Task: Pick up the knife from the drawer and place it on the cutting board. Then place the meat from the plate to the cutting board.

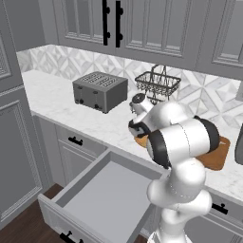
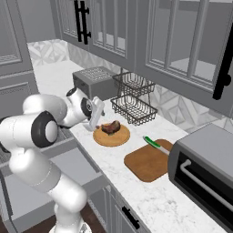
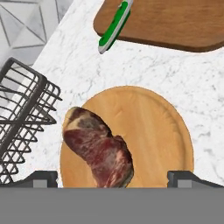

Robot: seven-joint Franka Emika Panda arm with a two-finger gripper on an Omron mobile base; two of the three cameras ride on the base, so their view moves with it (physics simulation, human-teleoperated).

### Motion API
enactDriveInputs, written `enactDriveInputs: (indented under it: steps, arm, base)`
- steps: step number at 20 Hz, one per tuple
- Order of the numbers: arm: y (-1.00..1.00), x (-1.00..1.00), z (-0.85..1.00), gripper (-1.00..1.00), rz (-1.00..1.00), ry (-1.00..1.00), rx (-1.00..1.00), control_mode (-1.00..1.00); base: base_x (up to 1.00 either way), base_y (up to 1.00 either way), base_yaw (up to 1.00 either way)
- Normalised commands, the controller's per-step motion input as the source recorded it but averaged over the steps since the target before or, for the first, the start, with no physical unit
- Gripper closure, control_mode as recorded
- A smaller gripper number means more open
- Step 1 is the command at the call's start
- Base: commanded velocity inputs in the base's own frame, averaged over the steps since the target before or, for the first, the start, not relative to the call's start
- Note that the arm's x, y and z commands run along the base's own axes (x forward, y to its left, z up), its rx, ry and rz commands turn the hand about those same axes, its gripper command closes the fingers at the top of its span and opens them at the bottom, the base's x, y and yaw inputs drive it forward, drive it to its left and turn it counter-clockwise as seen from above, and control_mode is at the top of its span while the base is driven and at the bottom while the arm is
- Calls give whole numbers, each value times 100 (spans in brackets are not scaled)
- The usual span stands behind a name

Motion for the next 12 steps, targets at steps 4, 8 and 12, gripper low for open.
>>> enactDriveInputs:
  steps: [4, 8, 12]
  arm:
    - [29, 0, -45, -100, -17, -7, 0, -100]
    - [35, 0, -46, -100, -17, -6, 0, -100]
    - [31, 0, -49, -100, -18, -2, 0, -100]
  base:
    - [0, 0, 0]
    - [0, 0, 0]
    - [0, 0, 0]
